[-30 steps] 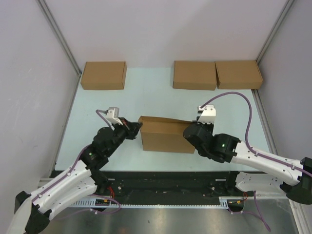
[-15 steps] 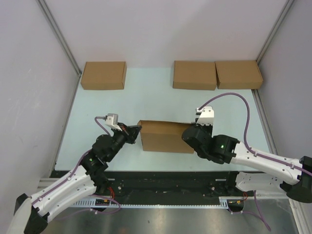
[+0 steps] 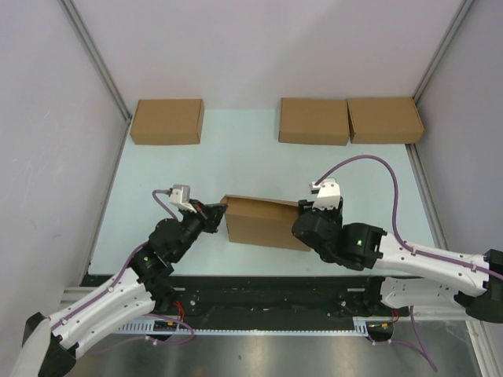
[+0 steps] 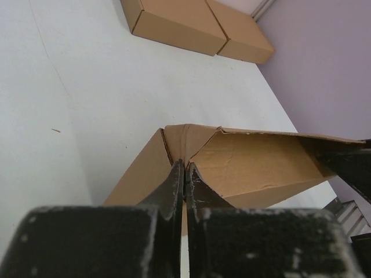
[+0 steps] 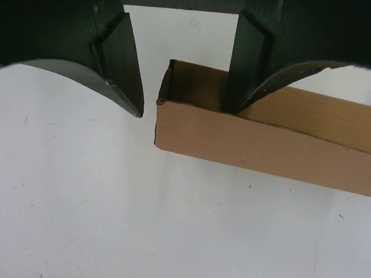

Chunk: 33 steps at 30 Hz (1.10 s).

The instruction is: Fold the paper box

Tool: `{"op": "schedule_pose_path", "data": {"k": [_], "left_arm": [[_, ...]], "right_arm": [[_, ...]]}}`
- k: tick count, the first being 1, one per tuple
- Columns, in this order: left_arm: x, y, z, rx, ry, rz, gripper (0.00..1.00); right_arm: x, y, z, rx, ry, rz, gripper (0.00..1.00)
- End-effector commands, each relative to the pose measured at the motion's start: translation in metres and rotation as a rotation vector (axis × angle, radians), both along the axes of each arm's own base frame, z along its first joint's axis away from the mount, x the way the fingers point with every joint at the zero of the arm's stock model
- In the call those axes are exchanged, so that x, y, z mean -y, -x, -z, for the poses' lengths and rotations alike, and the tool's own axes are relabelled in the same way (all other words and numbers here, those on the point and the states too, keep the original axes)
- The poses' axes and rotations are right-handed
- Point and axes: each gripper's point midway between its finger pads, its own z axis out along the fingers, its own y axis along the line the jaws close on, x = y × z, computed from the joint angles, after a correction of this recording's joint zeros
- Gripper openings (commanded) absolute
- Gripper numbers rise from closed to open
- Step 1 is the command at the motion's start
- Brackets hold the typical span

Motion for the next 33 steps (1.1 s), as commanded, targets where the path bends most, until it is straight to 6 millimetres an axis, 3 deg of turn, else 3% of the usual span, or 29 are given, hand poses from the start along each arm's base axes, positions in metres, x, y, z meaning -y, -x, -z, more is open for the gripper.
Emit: {"op": "schedule_pose_path", "data": {"k": [1, 11, 17, 18, 25, 28, 33], "left_arm": [[-0.007, 0.005, 0.036, -0.082, -0.096, -0.012, 0.01], [-0.007, 0.004, 0.034, -0.083, -0.094, -0.017, 0.03], [-0.008, 0.005, 0.036, -0.082, -0.096, -0.017, 0.04], [-0.008, 0.005, 0.037, -0.083, -0.095, -0.017, 0.04], [-0.007, 0.006, 0.034, -0.081, -0.088, -0.012, 0.05], [-0.007, 0.006, 0.034, -0.080, -0.093, -0.011, 0.05], [-0.009, 0.006, 0.032, -0.072, -0.100, -0.016, 0.05]], "right_arm": [[-0.001, 0.008, -0.012, -0.003, -0.042, -0.024, 0.65], [0.000, 0.018, -0.057, 0.041, -0.197, -0.080, 0.76], [0.008, 0.017, -0.081, 0.095, -0.305, -0.066, 0.73], [0.008, 0.017, -0.081, 0.098, -0.295, -0.070, 0.73], [0.005, 0.013, -0.061, 0.068, -0.174, -0.064, 0.42], [0.003, 0.014, -0.057, 0.062, -0.153, -0.069, 0.40], [0.010, 0.018, -0.050, 0.042, -0.127, -0.060, 0.48]]}}
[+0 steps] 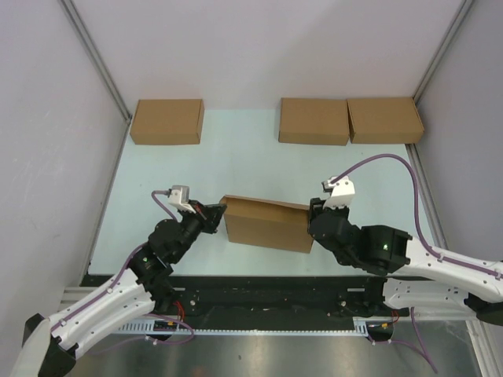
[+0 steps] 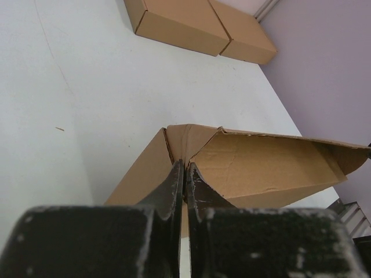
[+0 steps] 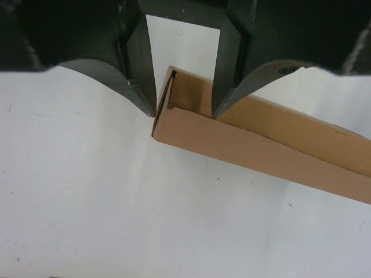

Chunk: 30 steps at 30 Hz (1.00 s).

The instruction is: Fold the paper box

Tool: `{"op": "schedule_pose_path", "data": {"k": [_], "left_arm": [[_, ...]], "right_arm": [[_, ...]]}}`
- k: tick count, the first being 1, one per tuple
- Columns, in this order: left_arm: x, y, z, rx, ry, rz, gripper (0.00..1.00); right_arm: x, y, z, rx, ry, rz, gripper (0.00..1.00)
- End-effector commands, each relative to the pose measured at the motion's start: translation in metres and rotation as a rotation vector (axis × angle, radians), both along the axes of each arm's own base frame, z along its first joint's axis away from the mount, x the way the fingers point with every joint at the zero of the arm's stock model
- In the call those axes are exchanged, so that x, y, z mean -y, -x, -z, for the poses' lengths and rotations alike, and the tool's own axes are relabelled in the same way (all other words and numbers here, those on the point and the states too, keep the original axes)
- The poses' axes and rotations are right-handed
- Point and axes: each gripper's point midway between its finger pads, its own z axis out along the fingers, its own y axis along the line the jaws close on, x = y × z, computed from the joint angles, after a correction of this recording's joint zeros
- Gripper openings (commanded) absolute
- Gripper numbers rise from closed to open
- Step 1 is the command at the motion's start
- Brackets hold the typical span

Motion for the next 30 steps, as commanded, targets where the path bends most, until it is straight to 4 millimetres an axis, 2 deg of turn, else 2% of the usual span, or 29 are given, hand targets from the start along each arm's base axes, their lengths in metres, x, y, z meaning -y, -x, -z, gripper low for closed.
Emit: {"op": "schedule_pose_path", "data": {"k": [1, 4, 11, 23, 26, 30], "left_arm": [[-0.007, 0.005, 0.031, -0.069, -0.097, -0.005, 0.05], [-0.007, 0.005, 0.031, -0.069, -0.097, -0.005, 0.05], [-0.005, 0.005, 0.031, -0.073, -0.087, 0.002, 0.05], [-0.003, 0.006, 0.029, -0.071, -0.084, 0.008, 0.05], [-0.004, 0.006, 0.029, -0.071, -0.082, 0.006, 0.05], [-0.005, 0.006, 0.029, -0.071, -0.085, 0.003, 0.08]], "right_arm": [[0.013, 0.001, -0.007, 0.008, -0.001, 0.041, 0.49], [0.018, 0.003, -0.001, -0.004, 0.024, 0.057, 0.46], [0.017, 0.000, -0.002, 0.010, 0.039, 0.067, 0.31], [0.013, -0.004, 0.003, 0.026, 0.071, 0.070, 0.21], [0.012, -0.005, 0.007, 0.022, 0.079, 0.069, 0.14], [0.011, -0.005, 0.012, 0.017, 0.090, 0.071, 0.00]]}}
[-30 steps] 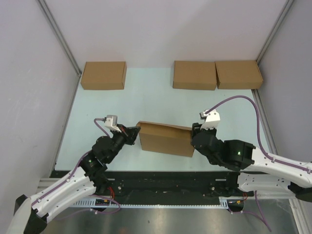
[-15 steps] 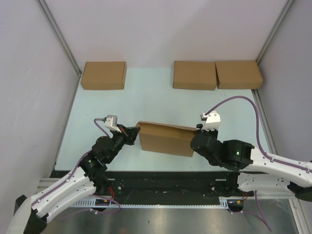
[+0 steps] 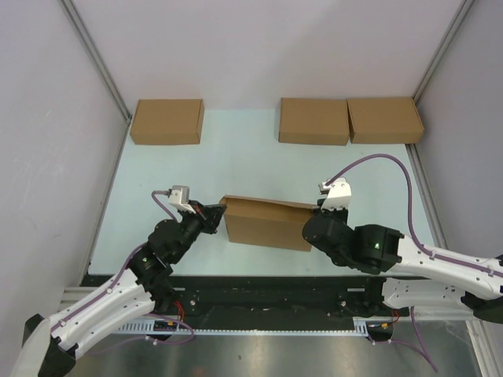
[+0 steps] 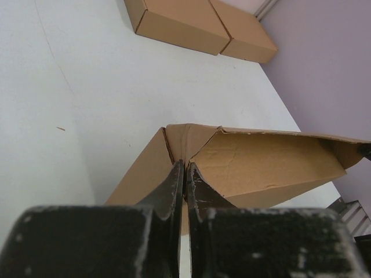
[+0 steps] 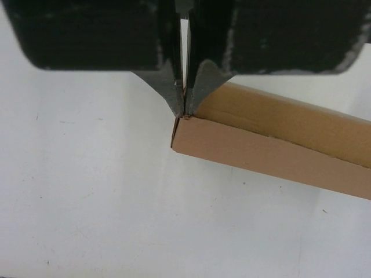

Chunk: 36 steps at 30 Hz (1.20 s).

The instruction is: Fold the paper box

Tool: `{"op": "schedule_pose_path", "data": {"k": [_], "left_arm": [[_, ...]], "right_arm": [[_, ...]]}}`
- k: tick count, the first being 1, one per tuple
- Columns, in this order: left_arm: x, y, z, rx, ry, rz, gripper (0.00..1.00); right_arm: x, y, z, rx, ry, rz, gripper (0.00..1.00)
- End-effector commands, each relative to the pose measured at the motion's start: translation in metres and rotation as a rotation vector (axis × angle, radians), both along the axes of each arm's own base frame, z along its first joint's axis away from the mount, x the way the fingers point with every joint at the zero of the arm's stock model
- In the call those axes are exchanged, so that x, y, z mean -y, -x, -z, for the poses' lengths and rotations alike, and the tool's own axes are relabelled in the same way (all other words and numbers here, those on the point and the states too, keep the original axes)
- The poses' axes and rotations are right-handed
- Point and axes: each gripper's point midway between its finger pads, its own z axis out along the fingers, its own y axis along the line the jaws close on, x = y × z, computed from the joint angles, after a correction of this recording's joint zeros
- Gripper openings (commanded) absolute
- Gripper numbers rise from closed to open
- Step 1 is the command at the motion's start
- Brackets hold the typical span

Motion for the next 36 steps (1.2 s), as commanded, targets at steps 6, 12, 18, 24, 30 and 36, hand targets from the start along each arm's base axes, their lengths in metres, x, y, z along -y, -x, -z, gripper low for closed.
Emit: {"op": "schedule_pose_path", "data": {"k": [6, 12, 18, 24, 30, 36], "left_arm": [[-0.006, 0.005, 0.023, -0.065, -0.067, -0.006, 0.26], [-0.007, 0.007, 0.015, -0.055, -0.059, -0.004, 0.32], [-0.009, 0.009, 0.012, -0.063, -0.059, -0.003, 0.33], [-0.015, 0.013, -0.001, -0.048, -0.052, -0.010, 0.35], [-0.023, 0.019, -0.020, -0.021, -0.083, -0.009, 0.43], [-0.027, 0.026, -0.034, 0.000, -0.080, 0.008, 0.49]], "right_arm": [[0.000, -0.001, 0.009, 0.007, 0.005, 0.024, 0.00], [0.002, 0.001, 0.016, -0.001, 0.014, 0.025, 0.00], [0.000, 0.004, 0.023, -0.010, 0.018, 0.025, 0.00], [0.000, 0.004, 0.024, -0.007, 0.023, 0.022, 0.00], [-0.002, 0.003, 0.021, -0.017, 0.005, 0.008, 0.00], [-0.001, 0.000, 0.019, -0.027, -0.005, 0.009, 0.00]]}}
